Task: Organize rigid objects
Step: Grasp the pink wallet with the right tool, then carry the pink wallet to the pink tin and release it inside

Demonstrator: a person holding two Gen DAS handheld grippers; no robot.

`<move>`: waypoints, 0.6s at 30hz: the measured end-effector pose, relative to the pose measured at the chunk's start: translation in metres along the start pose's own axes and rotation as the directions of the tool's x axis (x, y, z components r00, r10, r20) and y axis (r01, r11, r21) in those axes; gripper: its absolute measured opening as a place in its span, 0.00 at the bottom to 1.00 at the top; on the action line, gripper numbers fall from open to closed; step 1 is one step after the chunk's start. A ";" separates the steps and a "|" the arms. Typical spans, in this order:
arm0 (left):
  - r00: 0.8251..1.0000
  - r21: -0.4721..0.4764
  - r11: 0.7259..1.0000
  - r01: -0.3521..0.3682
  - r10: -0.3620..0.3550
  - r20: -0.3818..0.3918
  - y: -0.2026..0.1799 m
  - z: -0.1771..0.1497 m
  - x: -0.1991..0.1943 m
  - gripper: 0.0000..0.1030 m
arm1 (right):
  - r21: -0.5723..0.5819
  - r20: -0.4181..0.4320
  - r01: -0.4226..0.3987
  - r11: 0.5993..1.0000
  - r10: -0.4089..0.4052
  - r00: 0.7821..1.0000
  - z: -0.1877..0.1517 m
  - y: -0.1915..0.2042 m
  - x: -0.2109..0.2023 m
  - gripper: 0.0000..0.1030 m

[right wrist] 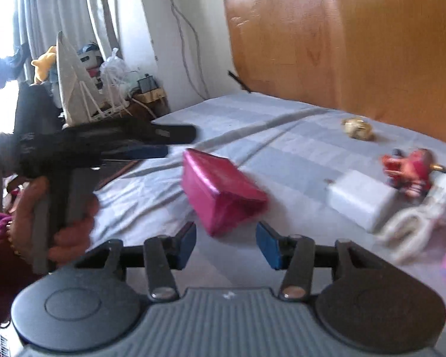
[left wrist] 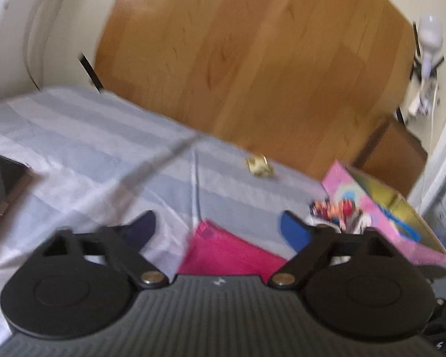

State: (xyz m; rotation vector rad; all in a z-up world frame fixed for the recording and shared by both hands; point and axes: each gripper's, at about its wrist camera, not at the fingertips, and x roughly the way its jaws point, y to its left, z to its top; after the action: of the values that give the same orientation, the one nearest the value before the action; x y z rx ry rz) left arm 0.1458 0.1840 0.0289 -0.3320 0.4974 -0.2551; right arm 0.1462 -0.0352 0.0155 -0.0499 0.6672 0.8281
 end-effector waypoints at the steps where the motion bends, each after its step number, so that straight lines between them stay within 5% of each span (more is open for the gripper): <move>1: 0.999 0.003 1.000 0.016 -0.016 -0.042 -0.001 -0.002 0.005 0.55 | 0.004 -0.002 0.005 1.000 -0.005 1.000 0.003 0.003 0.008 0.41; 4: 1.000 0.032 0.999 -0.009 0.009 -0.016 -0.008 -0.009 -0.002 0.54 | 0.037 -0.024 -0.009 0.999 0.010 1.000 0.003 0.002 0.024 0.13; 10: 0.998 -0.026 0.998 0.054 -0.055 -0.037 -0.026 -0.031 -0.022 0.59 | 0.029 -0.020 -0.010 1.000 0.010 1.000 -0.015 -0.002 -0.005 0.14; 18: 0.979 0.011 0.984 0.178 -0.176 -0.103 -0.084 -0.067 -0.037 0.59 | 0.050 -0.022 0.064 0.997 -0.063 0.998 -0.057 -0.009 -0.074 0.16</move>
State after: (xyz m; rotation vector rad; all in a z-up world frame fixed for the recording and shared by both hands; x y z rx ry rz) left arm 0.0677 0.1020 0.0204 -0.3447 0.5662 -0.4511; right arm 0.0866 -0.1071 0.0102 -0.0334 0.7018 0.7501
